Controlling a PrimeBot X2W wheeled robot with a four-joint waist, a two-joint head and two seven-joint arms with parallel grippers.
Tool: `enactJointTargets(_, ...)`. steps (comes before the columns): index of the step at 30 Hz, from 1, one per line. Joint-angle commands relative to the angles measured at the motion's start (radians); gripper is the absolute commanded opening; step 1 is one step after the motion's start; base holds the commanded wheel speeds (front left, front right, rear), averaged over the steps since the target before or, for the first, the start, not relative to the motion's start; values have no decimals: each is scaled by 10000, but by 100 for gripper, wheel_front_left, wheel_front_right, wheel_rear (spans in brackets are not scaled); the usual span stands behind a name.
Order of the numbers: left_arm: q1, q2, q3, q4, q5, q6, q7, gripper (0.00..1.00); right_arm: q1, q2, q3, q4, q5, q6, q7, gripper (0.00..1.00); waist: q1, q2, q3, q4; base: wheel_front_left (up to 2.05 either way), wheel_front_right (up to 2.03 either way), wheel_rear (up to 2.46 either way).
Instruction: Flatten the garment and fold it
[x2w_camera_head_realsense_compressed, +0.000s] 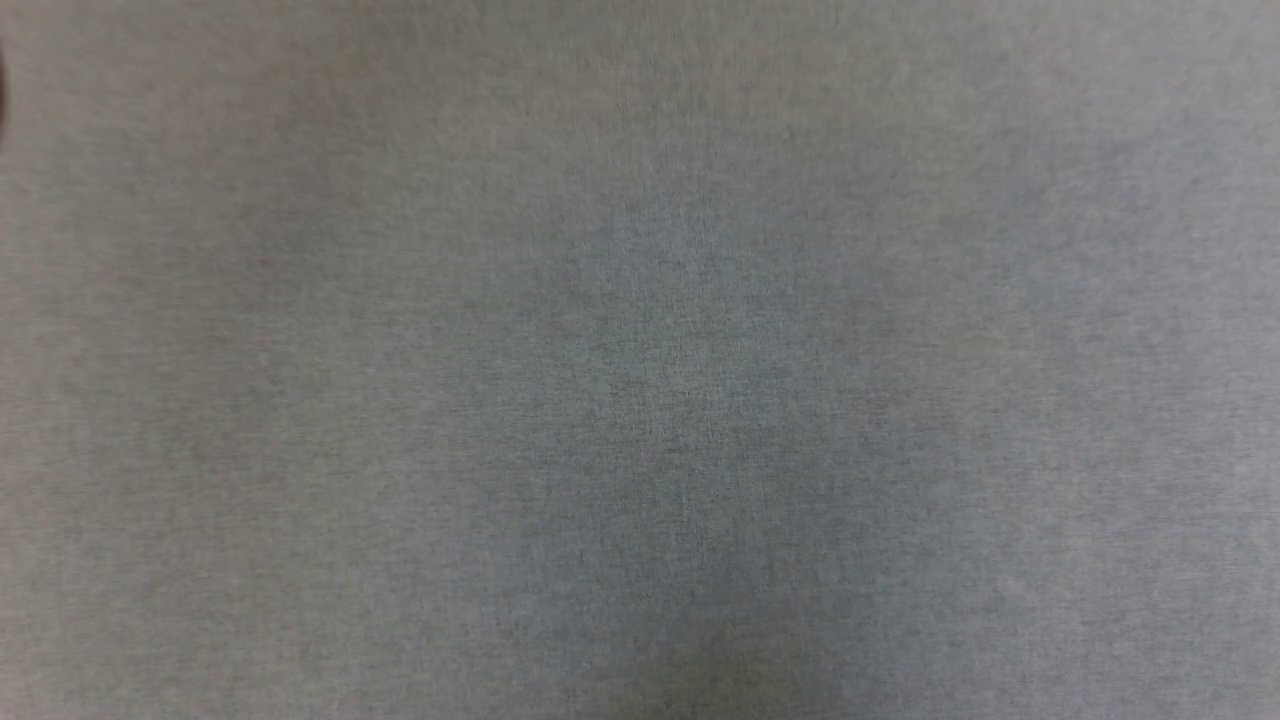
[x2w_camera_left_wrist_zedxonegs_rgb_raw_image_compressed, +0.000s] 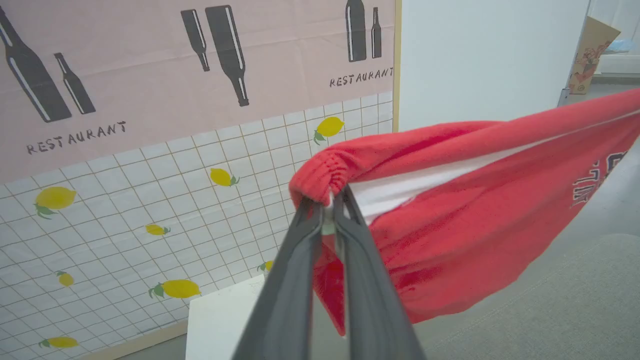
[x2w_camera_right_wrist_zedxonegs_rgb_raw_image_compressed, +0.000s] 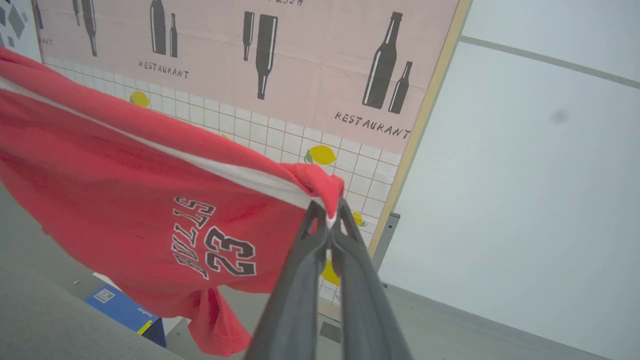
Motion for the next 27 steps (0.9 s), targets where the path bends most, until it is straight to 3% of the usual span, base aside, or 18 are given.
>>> enactJointTargets(1, 205, -38, -96, 212, 74, -15, -185, 0, 110, 38, 83, 266, -19, -21, -224, 0, -3, 0, 450, -28, 0, 0, 0)
enactJointTargets(7, 2221, -511, -656, 723, -93, 39, -958, 0, 1558, 77, 998, 1004, 115, -21, -668, 0, -3, 0, 131, 301, 0, 0, 0)
enactJointTargets(16, 6541, -1104, -1341, 507, -476, 866, -1604, 0, 4574, -368, 2249, 1281, 426, -21, -271, 0, -3, 0, -860, 683, 0, 0, 0)
enactJointTargets(27, 9796, -827, -2089, -455, -623, 1331, -1625, 0, 7510, -1051, 2796, 953, 1189, -21, 1355, 0, -3, 0, -2604, 890, 0, 0, 0)
